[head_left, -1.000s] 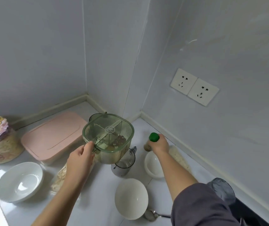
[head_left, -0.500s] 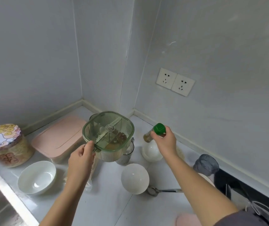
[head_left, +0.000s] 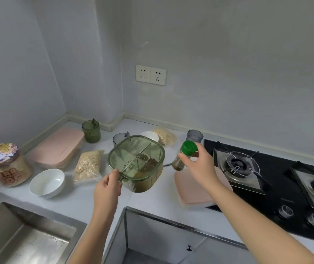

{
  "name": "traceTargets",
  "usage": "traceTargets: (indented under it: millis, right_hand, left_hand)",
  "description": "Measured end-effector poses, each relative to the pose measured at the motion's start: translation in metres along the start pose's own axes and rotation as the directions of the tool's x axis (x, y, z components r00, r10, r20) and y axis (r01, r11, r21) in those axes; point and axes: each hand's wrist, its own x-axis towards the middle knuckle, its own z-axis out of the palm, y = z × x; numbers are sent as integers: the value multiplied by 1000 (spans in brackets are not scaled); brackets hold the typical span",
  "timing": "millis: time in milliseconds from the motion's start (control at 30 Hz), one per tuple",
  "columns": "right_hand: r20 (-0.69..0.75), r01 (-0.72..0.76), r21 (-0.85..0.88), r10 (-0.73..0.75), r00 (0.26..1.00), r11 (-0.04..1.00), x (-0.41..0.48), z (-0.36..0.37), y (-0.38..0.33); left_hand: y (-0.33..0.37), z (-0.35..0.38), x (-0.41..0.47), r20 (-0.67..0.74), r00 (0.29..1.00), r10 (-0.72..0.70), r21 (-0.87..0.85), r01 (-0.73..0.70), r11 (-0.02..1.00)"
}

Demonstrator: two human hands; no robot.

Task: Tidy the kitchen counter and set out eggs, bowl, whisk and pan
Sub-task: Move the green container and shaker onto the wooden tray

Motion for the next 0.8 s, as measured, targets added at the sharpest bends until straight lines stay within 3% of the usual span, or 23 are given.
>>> traceTargets:
  millis: [233,500,700,800]
  right_hand:
    - [-92,-40,21,42,995,999,-63,-96,26]
    - [-186,-128,-102,108,977,987,-142,-275,95]
    - [-299,-216,-138,167,939,966,-195,-396,148]
    - [-338,-255,-144,195,921,956,-213,-439,171]
  left_hand:
    - [3,62,-71,119,992,30,49,-36,998]
    - [-15,199,-189,221,975,-24,36,16,999]
    - [-39,304,-277,369,923,-110,68,92,993]
    - [-41,349,-302,445,891,-91,79,62,995]
